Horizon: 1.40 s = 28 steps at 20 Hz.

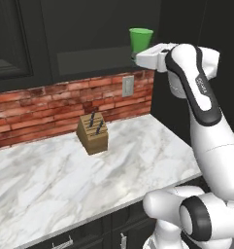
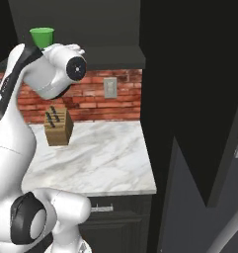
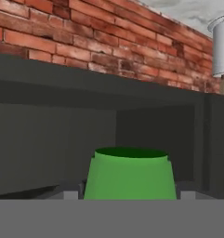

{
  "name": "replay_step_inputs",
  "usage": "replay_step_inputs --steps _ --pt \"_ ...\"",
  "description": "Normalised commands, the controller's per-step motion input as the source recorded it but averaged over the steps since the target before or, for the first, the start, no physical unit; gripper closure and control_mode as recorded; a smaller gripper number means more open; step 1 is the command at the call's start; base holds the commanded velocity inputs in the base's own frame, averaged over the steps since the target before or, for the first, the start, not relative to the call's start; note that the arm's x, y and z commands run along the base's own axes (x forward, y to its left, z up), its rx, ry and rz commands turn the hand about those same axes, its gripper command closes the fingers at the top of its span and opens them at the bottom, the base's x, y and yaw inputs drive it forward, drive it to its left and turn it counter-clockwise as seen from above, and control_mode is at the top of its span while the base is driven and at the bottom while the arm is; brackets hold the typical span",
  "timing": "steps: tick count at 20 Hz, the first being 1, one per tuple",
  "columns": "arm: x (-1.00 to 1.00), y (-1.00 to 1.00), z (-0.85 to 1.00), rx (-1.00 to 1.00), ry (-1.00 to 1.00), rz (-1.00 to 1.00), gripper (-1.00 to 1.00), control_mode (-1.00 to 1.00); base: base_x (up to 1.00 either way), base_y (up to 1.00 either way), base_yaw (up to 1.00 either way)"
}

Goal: Move the cup from next to the sink to the open cabinet. Then, move the bowl with the steak to the fridge to clear the area for faucet cleaning.

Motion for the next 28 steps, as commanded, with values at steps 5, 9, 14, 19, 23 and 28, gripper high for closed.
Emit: replay_step_inputs --steps 5,9,14,19,23,28 --pt "0.56 0.00 -0.07 0.00 0.05 0.00 1.00 -1.00 0.00 0.00 0.00" --pt "0.23 0.00 -0.36 -0.05 -0.06 0.00 1.00 -1.00 0.00 0.00 0.00" --pt "0.67 0.00 -0.26 -0.01 0.00 0.00 1.00 -1.00 0.00 0.00 0.00" --pt "0.98 0.00 -0.03 0.00 0.11 -0.03 1.00 -1.00 0.00 0.00 0.00" --pt "1.00 0.00 -0.09 0.00 0.16 -0.03 1.00 -1.00 0.00 0.00 0.00" --pt "0.75 0.00 -0.28 -0.01 0.06 -0.01 1.00 -1.00 0.00 0.00 0.00"
